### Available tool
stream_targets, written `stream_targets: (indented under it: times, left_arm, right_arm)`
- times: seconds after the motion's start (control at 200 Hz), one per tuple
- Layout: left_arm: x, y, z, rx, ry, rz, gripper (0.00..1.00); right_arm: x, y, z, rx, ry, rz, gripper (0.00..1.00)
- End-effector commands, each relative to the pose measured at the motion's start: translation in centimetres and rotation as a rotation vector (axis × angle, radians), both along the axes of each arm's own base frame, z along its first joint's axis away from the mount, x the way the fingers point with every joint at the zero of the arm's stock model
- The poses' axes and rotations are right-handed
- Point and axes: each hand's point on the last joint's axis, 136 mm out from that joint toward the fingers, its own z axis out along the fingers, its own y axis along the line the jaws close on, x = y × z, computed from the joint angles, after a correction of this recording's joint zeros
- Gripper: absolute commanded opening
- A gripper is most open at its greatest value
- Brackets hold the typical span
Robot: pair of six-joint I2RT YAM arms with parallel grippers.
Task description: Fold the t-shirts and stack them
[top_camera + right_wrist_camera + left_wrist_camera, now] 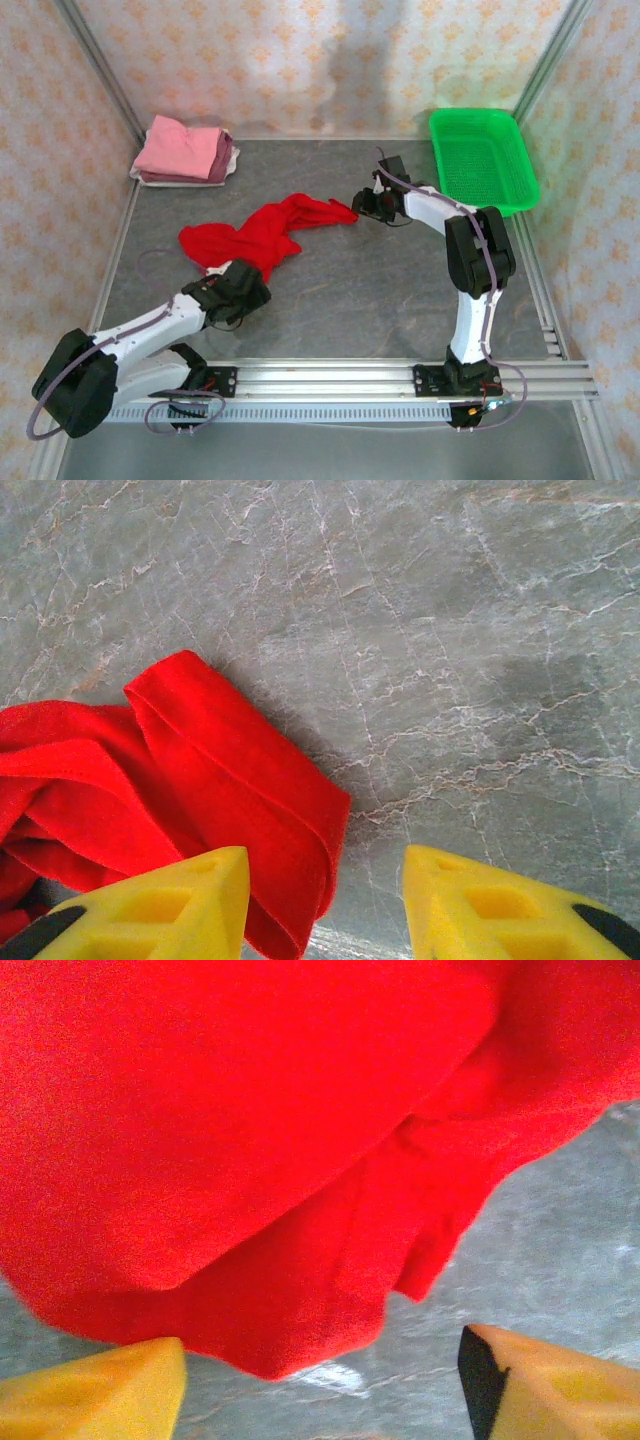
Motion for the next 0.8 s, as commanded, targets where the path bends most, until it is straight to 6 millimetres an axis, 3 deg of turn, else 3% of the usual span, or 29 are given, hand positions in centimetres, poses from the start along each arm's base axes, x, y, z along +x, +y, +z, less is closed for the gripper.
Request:
stream_targets:
  times: [0.0,0.055,0.125,0.24,0.435,0.586,0.796]
  left_arm:
    - [2.3,-0.7,1.2,-0.015,-0.113,0.01,0.68]
    - [3.2,-0.7,1.7,-0.005,-0.156,0.004,0.62]
    - [3.8,-0.4,1.9,0.033,-0.173,0.002,0.44]
    - [4.6,-0.2,2.0,0.07,-0.18,-0.02,0.39]
    - [4.6,0.4,1.7,0.107,-0.14,-0.061,0.0]
    - [4.5,1.7,2.2,0.104,-0.156,-0.046,0.0]
    - [5.1,3.9,6.5,0.102,-0.301,-0.009,0.0]
  right_arm:
    - [0.8,0.3,0.6,0.012,-0.02,0.002,0.45]
    - [0.7,0.3,0.5,0.014,-0.017,0.001,0.45]
    - [0.6,0.3,0.4,0.016,-0.013,0.002,0.45]
    - [0.3,0.2,0.1,0.013,-0.006,0.004,0.46]
    - [-0.2,0.1,-0.2,0.045,0.006,-0.013,0.46]
    - [-0.3,0.8,-0.1,0.1,0.011,-0.003,0.47]
    - [0.1,2.2,0.3,0.149,0.019,0.033,0.48]
